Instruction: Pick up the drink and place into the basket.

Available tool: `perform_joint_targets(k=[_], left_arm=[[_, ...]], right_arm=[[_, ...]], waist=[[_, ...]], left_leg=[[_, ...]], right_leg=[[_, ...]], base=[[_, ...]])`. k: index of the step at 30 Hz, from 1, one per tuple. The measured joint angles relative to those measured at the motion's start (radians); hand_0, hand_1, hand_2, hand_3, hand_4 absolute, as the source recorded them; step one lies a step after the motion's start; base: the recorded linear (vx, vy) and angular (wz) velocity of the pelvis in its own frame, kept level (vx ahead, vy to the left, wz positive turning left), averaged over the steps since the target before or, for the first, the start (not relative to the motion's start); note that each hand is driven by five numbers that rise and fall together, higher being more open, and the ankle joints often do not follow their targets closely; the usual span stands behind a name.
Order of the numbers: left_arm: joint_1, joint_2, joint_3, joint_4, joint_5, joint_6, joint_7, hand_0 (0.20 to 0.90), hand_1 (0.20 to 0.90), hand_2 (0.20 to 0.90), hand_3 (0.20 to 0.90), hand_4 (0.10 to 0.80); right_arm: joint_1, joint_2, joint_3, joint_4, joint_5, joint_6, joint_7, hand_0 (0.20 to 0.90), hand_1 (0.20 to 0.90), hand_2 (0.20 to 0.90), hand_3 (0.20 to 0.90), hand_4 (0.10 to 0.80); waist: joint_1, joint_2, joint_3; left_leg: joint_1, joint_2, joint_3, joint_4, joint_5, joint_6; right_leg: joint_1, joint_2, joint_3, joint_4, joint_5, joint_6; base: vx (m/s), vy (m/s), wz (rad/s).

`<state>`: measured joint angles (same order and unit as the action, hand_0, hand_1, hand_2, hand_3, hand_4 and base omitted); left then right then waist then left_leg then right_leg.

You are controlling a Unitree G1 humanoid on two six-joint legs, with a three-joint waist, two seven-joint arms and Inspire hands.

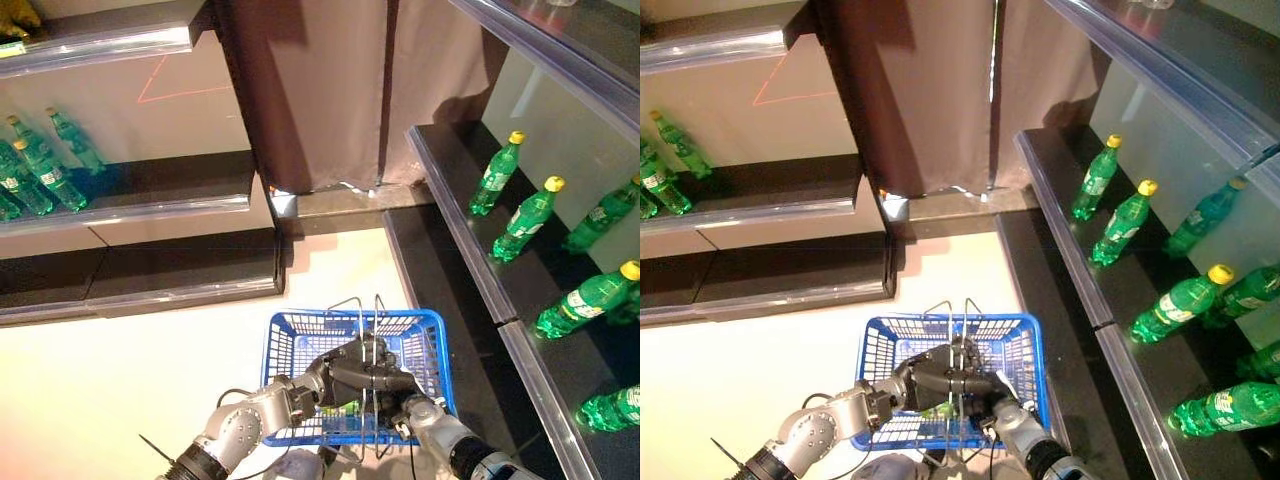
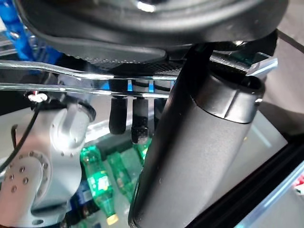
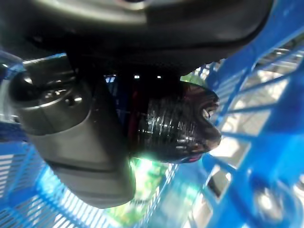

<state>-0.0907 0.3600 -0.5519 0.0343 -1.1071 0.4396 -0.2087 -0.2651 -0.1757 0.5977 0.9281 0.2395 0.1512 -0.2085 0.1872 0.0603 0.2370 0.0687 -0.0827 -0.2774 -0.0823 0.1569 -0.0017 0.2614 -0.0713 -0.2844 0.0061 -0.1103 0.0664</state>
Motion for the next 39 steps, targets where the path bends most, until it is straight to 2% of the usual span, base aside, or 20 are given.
perform_joint_targets(k=[4,10,15,19,21,22,24,26,28,29,30,32,34,37,39], left_arm=[[-0.004,0.005,-0.057,-0.005,0.001,0.002,0.006,0.3,0.3,0.3,0.2,0.1],[-0.004,0.047,-0.066,0.001,0.01,0.005,0.058,0.3,0.3,0.3,0.2,0.1],[-0.005,0.052,-0.036,0.0,0.005,0.004,0.131,0.3,0.3,0.3,0.2,0.1],[0.013,0.052,0.041,0.0,-0.051,0.004,0.155,0.3,0.3,0.3,0.2,0.1],[0.023,0.049,0.094,0.0,-0.064,-0.011,0.156,0.3,0.3,0.3,0.2,0.1],[0.024,0.05,0.101,0.001,-0.065,-0.016,0.156,0.3,0.3,0.3,0.2,0.1],[0.031,0.05,0.116,0.005,-0.11,-0.053,0.157,0.3,0.3,0.3,0.2,0.1],[0.035,0.054,0.121,0.019,-0.145,-0.106,0.158,0.3,0.3,0.3,0.2,0.1],[0.05,0.051,0.163,0.046,-0.156,-0.177,0.178,0.3,0.3,0.3,0.2,0.1],[0.062,0.053,0.214,0.062,-0.156,-0.225,0.206,0.3,0.3,0.3,0.2,0.1],[0.062,0.054,0.23,0.071,-0.157,-0.243,0.215,0.3,0.3,0.3,0.2,0.1],[0.062,0.055,0.281,0.111,-0.158,-0.309,0.253,0.3,0.3,0.3,0.2,0.1],[0.062,0.042,0.297,0.147,-0.161,-0.34,0.276,0.3,0.3,0.3,0.2,0.1],[0.06,0.011,0.303,0.242,-0.166,-0.399,0.312,0.3,0.3,0.3,0.2,0.1],[0.06,-0.003,0.323,0.284,-0.165,-0.431,0.324,0.3,0.3,0.3,0.2,0.1]], right_arm=[[-0.016,0.006,-0.003,0.002,0.003,0.0,-0.026,0.9,0.9,0.9,0.9,0.8],[-0.096,0.015,-0.002,-0.004,-0.025,0.036,-0.009,0.9,0.9,0.9,0.9,0.8],[-0.113,-0.014,-0.001,-0.111,-0.04,0.103,-0.009,0.9,0.9,0.9,0.9,0.8],[-0.087,-0.049,-0.003,-0.286,-0.029,0.122,-0.009,0.9,0.9,0.9,0.9,0.8],[-0.025,-0.077,-0.016,-0.433,-0.018,0.096,-0.009,0.9,0.9,0.9,0.9,0.8],[-0.014,-0.079,-0.022,-0.451,-0.018,0.09,-0.007,0.9,0.9,0.9,0.9,0.8],[0.052,-0.114,-0.064,-0.56,-0.001,0.046,0.014,0.9,0.9,0.9,0.9,0.8],[0.131,-0.154,-0.11,-0.661,0.009,0.004,0.045,0.9,0.9,0.9,0.9,0.8],[0.208,-0.195,-0.144,-0.753,0.025,-0.05,0.097,0.9,0.9,0.9,0.9,0.8],[0.253,-0.216,-0.171,-0.815,0.033,-0.083,0.134,0.9,0.9,0.9,0.9,0.8],[0.264,-0.22,-0.182,-0.832,0.038,-0.094,0.148,0.9,0.9,0.9,0.9,0.8],[0.277,-0.222,-0.224,-0.842,0.048,-0.142,0.2,0.9,0.9,0.9,0.9,0.8],[0.277,-0.224,-0.241,-0.84,0.049,-0.155,0.216,0.9,0.9,0.9,0.9,0.8],[0.277,-0.237,-0.247,-0.839,0.087,-0.178,0.24,0.9,0.9,0.9,0.9,0.8],[0.281,-0.239,-0.253,-0.84,0.1,-0.178,0.246,0.9,0.9,0.9,0.9,0.8]], waist=[[0.002,0.0,-0.001],[0.006,-0.001,-0.001],[0.032,-0.015,-0.003],[0.03,-0.039,0.01],[0.025,-0.055,0.019],[0.022,-0.059,0.022],[-0.003,-0.059,0.034],[-0.033,-0.067,0.05],[-0.071,-0.083,0.063],[-0.094,-0.092,0.068],[-0.099,-0.094,0.07],[-0.139,-0.101,0.073],[-0.147,-0.1,0.077],[-0.19,-0.099,0.084],[-0.211,-0.1,0.086]], left_leg=[[-0.001,-0.001,-0.007,0.0,0.001,-0.002],[-0.001,-0.003,-0.007,0.0,0.002,0.0],[0.001,-0.004,-0.003,0.001,0.004,0.005],[0.001,-0.011,0.027,0.017,-0.009,0.017],[-0.004,-0.027,0.053,0.043,-0.027,0.031],[-0.005,-0.032,0.059,0.049,-0.032,0.035],[-0.022,-0.043,0.072,0.09,-0.055,0.058],[-0.02,-0.054,0.074,0.115,-0.066,0.076],[-0.019,-0.061,0.076,0.14,-0.082,0.096],[-0.026,-0.059,0.075,0.154,-0.086,0.102],[-0.029,-0.058,0.075,0.158,-0.086,0.103],[-0.055,-0.06,0.064,0.17,-0.083,0.106],[-0.057,-0.069,0.038,0.171,-0.082,0.106],[-0.06,-0.088,-0.015,0.172,-0.084,0.105],[-0.06,-0.103,-0.037,0.172,-0.088,0.105]], right_leg=[[0.003,0.0,-0.009,0.0,0.0,0.0],[0.003,-0.003,-0.01,0.002,-0.001,0.001],[-0.001,-0.013,-0.009,0.008,-0.005,0.007],[-0.023,-0.032,0.017,0.051,-0.019,0.017],[-0.06,-0.056,0.039,0.131,-0.054,0.031],[-0.068,-0.061,0.046,0.15,-0.058,0.033],[-0.139,-0.085,0.075,0.298,-0.076,0.039],[-0.232,-0.107,0.126,0.5,-0.067,0.044],[-0.311,-0.114,0.178,0.66,-0.012,0.047],[-0.364,-0.092,0.223,0.708,-0.028,0.052],[-0.376,-0.085,0.24,0.703,-0.036,0.059],[-0.404,-0.025,0.264,0.604,-0.07,0.068],[-0.411,0.017,0.265,0.504,-0.079,0.07],[-0.469,0.109,0.268,0.414,-0.055,0.05],[-0.505,0.126,0.277,0.395,-0.026,0.043]], base=[[0.032,0.029,0.07],[0.055,0.033,0.01],[0.053,0.066,-0.02],[0.026,0.121,-0.2],[0.013,0.174,-0.26],[0.006,0.179,-0.24],[0.014,0.142,-0.09],[0.051,0.125,0.04],[0.123,0.059,0.01],[0.155,0.009,-0.1],[0.188,-0.006,-0.12],[0.289,-0.029,0.03],[0.294,-0.041,-0.05],[0.385,-0.048,0.24],[0.362,-0.096,0.5]])
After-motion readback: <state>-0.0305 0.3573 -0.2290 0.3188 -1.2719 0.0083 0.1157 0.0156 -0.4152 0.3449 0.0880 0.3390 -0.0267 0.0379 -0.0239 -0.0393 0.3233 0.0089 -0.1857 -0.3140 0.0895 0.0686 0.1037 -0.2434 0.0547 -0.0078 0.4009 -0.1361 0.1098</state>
